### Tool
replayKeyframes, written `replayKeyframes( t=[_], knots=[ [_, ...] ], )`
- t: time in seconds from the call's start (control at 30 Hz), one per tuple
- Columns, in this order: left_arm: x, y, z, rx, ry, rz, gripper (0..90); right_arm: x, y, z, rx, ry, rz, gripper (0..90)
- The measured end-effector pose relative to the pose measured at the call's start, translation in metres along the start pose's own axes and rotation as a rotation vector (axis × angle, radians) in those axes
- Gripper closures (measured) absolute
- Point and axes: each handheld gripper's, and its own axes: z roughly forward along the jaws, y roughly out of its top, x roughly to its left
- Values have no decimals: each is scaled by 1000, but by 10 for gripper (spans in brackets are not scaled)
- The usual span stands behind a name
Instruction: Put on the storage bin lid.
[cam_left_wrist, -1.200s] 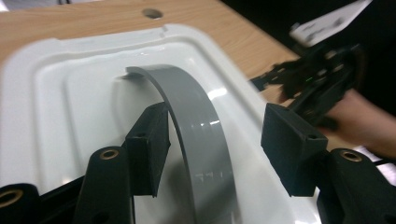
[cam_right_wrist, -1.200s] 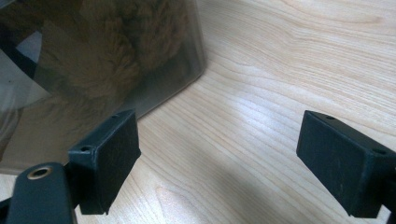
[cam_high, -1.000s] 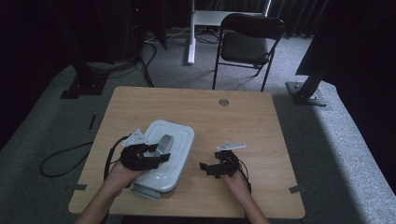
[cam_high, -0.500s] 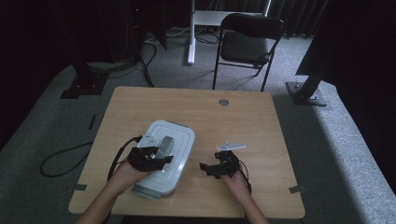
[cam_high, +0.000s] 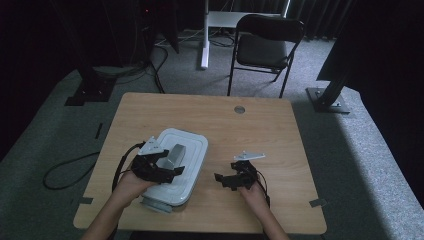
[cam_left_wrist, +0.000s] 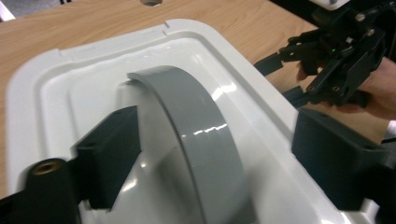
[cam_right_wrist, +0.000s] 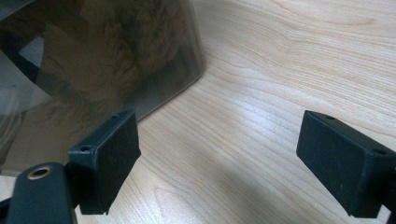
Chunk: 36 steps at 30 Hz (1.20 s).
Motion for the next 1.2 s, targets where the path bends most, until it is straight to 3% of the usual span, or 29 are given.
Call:
replayKeyframes(
  t=[0.07, 0.13, 0.2, 0.23, 0.33, 0.47, 0.5, 0.6, 0.63, 0.77, 1.2],
  knots=[
    [3, 0, -1, 18, 5, -2, 143, 0, 0, 0, -1, -2, -2, 124],
    [8, -4, -4, 25, 7, -12, 25, 0, 0, -3, -8, -5, -1, 124],
    [8, -4, -4, 25, 7, -12, 15, 0, 1, -3, -8, -4, 1, 124],
    [11, -10, -7, 8, 27, -12, 15, 0, 1, -3, -7, -6, 1, 124],
    [17, -17, -13, -53, 31, -18, 16, 1, 1, -4, -8, -6, 1, 124],
    [22, -21, -20, -85, 41, -30, 16, 1, 2, -4, -9, -8, 0, 124],
    [26, -25, -25, -112, 59, -45, 16, 1, 3, -4, -9, -9, -4, 124],
    [31, -28, -30, -122, 85, -63, 17, 1, 3, -4, -9, -12, -6, 124],
    [37, -33, -34, -134, 120, -79, 17, 1, 3, -4, -7, -12, -6, 124],
    [49, -43, -38, -143, 180, -100, 17, 1, 3, -3, -9, -14, -4, 124],
    [82, -72, -40, -150, 244, -184, 17, 1, 3, -3, -8, -14, -3, 124]
  ],
)
